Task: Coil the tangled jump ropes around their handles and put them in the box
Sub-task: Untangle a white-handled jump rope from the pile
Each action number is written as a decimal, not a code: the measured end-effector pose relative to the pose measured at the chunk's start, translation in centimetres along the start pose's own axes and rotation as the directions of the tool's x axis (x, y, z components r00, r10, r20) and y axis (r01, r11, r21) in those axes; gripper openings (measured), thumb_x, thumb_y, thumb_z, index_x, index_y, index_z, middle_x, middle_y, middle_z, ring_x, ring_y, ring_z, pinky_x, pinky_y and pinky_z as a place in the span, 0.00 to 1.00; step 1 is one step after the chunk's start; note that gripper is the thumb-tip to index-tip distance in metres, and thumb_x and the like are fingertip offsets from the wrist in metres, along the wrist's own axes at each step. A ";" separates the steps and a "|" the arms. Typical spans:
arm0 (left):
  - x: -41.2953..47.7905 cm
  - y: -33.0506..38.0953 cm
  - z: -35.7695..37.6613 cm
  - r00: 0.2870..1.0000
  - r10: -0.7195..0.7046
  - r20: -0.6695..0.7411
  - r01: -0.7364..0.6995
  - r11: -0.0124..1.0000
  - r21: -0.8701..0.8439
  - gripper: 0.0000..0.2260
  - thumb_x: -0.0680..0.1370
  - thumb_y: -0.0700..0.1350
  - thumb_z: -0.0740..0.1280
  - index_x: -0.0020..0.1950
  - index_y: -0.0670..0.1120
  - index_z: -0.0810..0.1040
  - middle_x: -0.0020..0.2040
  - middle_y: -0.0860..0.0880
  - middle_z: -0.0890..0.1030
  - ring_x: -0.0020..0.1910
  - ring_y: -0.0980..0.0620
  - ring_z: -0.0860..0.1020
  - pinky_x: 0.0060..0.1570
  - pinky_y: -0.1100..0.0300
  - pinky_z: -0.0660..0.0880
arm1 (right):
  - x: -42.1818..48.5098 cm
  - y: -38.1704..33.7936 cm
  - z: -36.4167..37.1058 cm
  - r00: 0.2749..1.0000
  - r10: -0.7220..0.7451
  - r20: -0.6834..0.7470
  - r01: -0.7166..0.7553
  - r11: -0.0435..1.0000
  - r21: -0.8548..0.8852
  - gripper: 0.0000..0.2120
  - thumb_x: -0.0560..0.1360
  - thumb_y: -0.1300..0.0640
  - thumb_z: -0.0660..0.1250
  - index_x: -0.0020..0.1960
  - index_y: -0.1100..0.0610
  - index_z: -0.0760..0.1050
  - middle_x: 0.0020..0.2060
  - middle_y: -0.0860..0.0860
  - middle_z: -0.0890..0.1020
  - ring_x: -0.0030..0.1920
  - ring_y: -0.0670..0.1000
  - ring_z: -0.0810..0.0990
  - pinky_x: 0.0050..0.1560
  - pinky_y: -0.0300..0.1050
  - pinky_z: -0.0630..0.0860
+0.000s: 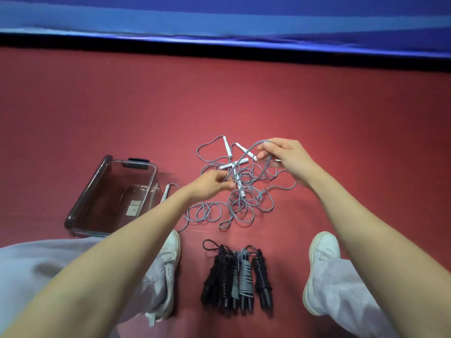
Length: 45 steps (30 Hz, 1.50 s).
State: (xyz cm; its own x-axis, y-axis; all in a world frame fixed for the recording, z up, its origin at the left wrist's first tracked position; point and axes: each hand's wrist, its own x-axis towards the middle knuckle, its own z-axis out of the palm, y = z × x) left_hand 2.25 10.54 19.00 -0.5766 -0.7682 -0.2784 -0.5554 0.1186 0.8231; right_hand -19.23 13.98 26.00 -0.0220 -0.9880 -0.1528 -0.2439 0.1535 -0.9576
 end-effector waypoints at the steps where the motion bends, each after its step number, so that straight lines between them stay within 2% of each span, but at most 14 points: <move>1: -0.2 -0.9 0.2 0.999 -0.034 0.010 0.033 0.998 0.062 0.03 0.79 0.40 0.66 0.46 0.42 0.77 0.39 0.51 0.78 0.39 0.58 0.74 0.45 0.63 0.69 | -0.2 -0.3 -0.4 1.000 0.015 -0.020 -0.015 1.000 0.004 0.08 0.81 0.62 0.59 0.49 0.58 0.77 0.35 0.50 0.81 0.31 0.38 0.80 0.32 0.30 0.73; 6: -1.8 1.9 -2.1 0.918 -0.003 -0.397 -0.044 0.993 -0.111 0.08 0.78 0.37 0.66 0.43 0.48 0.72 0.34 0.53 0.81 0.28 0.60 0.75 0.39 0.60 0.72 | -1.3 -1.3 -2.9 0.996 0.076 -0.044 -0.087 0.913 -0.397 0.05 0.77 0.61 0.66 0.52 0.58 0.78 0.47 0.55 0.83 0.44 0.47 0.82 0.51 0.49 0.76; 10: -2.5 10.5 -5.0 0.890 0.213 -0.404 -0.262 0.963 -0.068 0.04 0.76 0.38 0.69 0.45 0.46 0.79 0.32 0.52 0.78 0.28 0.59 0.75 0.34 0.67 0.71 | -2.6 -4.4 -2.1 0.996 -0.080 0.025 0.080 0.820 -0.566 0.42 0.71 0.56 0.75 0.77 0.52 0.55 0.73 0.55 0.64 0.71 0.53 0.66 0.71 0.50 0.63; 15: -3.3 16.5 -5.8 0.836 0.430 -0.342 -0.416 0.902 0.117 0.02 0.76 0.39 0.70 0.48 0.44 0.81 0.32 0.56 0.76 0.27 0.63 0.70 0.34 0.70 0.68 | -3.0 -8.7 -0.9 0.958 -0.284 0.025 0.250 0.795 -0.553 0.07 0.79 0.60 0.63 0.54 0.58 0.78 0.48 0.56 0.82 0.49 0.54 0.80 0.59 0.52 0.74; 18: -3.2 15.4 -6.1 0.891 0.354 -0.286 -0.366 0.930 0.010 0.05 0.76 0.36 0.70 0.46 0.44 0.76 0.34 0.53 0.76 0.28 0.62 0.72 0.36 0.66 0.70 | -3.0 -9.6 -1.5 0.977 -0.208 -0.049 0.194 0.959 -0.209 0.12 0.81 0.63 0.59 0.42 0.58 0.77 0.34 0.52 0.82 0.32 0.47 0.80 0.48 0.51 0.77; 22: -2.7 9.9 -6.1 0.991 0.127 -0.028 -0.116 0.960 0.256 0.10 0.76 0.37 0.69 0.38 0.49 0.75 0.34 0.53 0.76 0.33 0.62 0.72 0.42 0.61 0.67 | -2.7 -9.3 -3.2 0.982 -0.114 -0.151 0.111 0.993 -0.025 0.12 0.80 0.63 0.59 0.41 0.57 0.77 0.29 0.47 0.83 0.29 0.43 0.80 0.40 0.39 0.77; 25: -2.1 8.4 -6.4 0.977 0.086 -0.196 -0.088 0.996 0.000 0.05 0.76 0.37 0.69 0.43 0.43 0.75 0.39 0.46 0.81 0.37 0.52 0.77 0.47 0.57 0.74 | -2.3 -7.2 -4.3 0.994 -0.023 -0.106 -0.014 0.942 -0.336 0.05 0.76 0.63 0.66 0.50 0.58 0.79 0.44 0.52 0.85 0.44 0.49 0.82 0.52 0.47 0.75; 28: -1.7 9.9 -6.7 0.945 0.155 -0.288 -0.218 0.955 -0.200 0.05 0.76 0.35 0.69 0.43 0.43 0.75 0.36 0.46 0.81 0.33 0.53 0.76 0.40 0.59 0.77 | -2.5 -6.1 -3.6 0.998 0.031 0.057 0.017 0.721 -0.692 0.39 0.70 0.59 0.75 0.76 0.56 0.59 0.70 0.57 0.69 0.68 0.55 0.70 0.66 0.44 0.65; 30: -1.7 11.3 -6.1 0.938 0.260 -0.230 -0.296 0.945 -0.138 0.04 0.76 0.36 0.69 0.43 0.44 0.77 0.35 0.50 0.81 0.32 0.55 0.74 0.36 0.65 0.72 | -2.5 -6.7 -2.5 0.989 -0.051 0.137 0.124 0.785 -0.607 0.36 0.71 0.55 0.74 0.75 0.52 0.61 0.68 0.53 0.71 0.68 0.50 0.70 0.65 0.41 0.64; 33: -1.6 12.6 -5.6 0.905 0.318 -0.281 -0.383 0.897 -0.220 0.03 0.77 0.37 0.68 0.44 0.44 0.78 0.35 0.51 0.80 0.32 0.55 0.72 0.35 0.66 0.70 | -2.1 -8.2 -2.0 0.980 -0.118 0.160 0.178 0.878 -0.445 0.06 0.77 0.57 0.67 0.54 0.55 0.78 0.43 0.49 0.83 0.45 0.44 0.81 0.51 0.41 0.73; 37: -0.7 11.7 -6.1 0.963 0.242 -0.119 -0.264 0.932 -0.250 0.05 0.78 0.43 0.68 0.44 0.43 0.76 0.35 0.51 0.77 0.34 0.56 0.73 0.40 0.65 0.71 | -1.3 -9.8 -3.3 0.972 -0.235 0.021 0.235 0.959 -0.156 0.06 0.79 0.64 0.63 0.46 0.60 0.79 0.32 0.51 0.79 0.33 0.47 0.81 0.43 0.39 0.77; 40: 0.2 8.6 -5.7 0.995 0.045 0.089 -0.056 0.991 0.120 0.05 0.79 0.43 0.67 0.43 0.45 0.75 0.40 0.48 0.78 0.38 0.54 0.74 0.47 0.57 0.72 | -0.7 -9.7 -4.1 0.970 -0.190 -0.154 0.192 0.981 0.000 0.09 0.79 0.65 0.61 0.43 0.58 0.78 0.33 0.52 0.77 0.29 0.44 0.80 0.38 0.39 0.78; 43: 0.5 7.3 -5.7 0.997 -0.049 -0.065 0.055 0.994 0.099 0.07 0.81 0.39 0.62 0.43 0.44 0.71 0.37 0.43 0.79 0.30 0.53 0.76 0.41 0.57 0.76 | 0.0 -8.3 -5.0 0.975 -0.124 -0.182 0.066 0.953 -0.296 0.05 0.78 0.62 0.65 0.52 0.56 0.78 0.42 0.52 0.80 0.43 0.49 0.82 0.49 0.47 0.76; 45: 0.3 8.6 -5.7 0.967 0.001 -0.254 -0.016 0.998 -0.056 0.07 0.81 0.40 0.61 0.44 0.44 0.69 0.36 0.45 0.77 0.30 0.51 0.74 0.38 0.54 0.78 | -0.3 -7.6 -5.1 0.988 -0.121 -0.093 0.040 0.793 -0.608 0.26 0.74 0.59 0.71 0.70 0.55 0.67 0.61 0.55 0.74 0.63 0.54 0.74 0.64 0.46 0.68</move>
State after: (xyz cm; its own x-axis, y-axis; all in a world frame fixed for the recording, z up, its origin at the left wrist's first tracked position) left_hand 0.76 7.70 28.82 -0.4064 -0.9025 -0.1427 -0.5116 0.0954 0.8539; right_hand -22.37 13.05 34.55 -0.0823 -0.9965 -0.0128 -0.7840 0.0727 -0.6165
